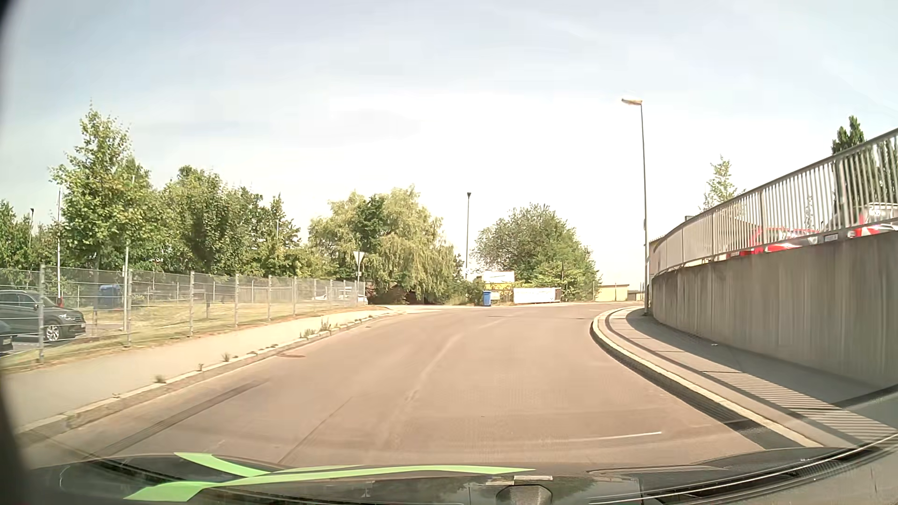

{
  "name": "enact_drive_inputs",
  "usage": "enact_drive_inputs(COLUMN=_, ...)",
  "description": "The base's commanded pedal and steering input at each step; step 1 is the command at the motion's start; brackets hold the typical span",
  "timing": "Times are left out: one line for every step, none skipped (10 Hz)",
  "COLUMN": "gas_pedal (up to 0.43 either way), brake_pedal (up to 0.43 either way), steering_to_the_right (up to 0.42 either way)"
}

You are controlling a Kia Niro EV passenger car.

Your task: Follow the waypoints while adhering to traffic rules and regulations

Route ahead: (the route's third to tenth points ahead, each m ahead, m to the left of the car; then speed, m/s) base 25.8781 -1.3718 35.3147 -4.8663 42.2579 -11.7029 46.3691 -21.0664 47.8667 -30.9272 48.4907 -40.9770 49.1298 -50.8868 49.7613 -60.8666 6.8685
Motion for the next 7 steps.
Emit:
enact_drive_inputs(gas_pedal=0.047, brake_pedal=0.0, steering_to_the_right=0.02)
enact_drive_inputs(gas_pedal=0.047, brake_pedal=0.0, steering_to_the_right=0.02)
enact_drive_inputs(gas_pedal=0.047, brake_pedal=0.0, steering_to_the_right=0.02)
enact_drive_inputs(gas_pedal=0.047, brake_pedal=0.0, steering_to_the_right=0.02)
enact_drive_inputs(gas_pedal=0.047, brake_pedal=0.0, steering_to_the_right=0.02)
enact_drive_inputs(gas_pedal=0.047, brake_pedal=0.0, steering_to_the_right=0.02)
enact_drive_inputs(gas_pedal=0.047, brake_pedal=0.0, steering_to_the_right=0.02)
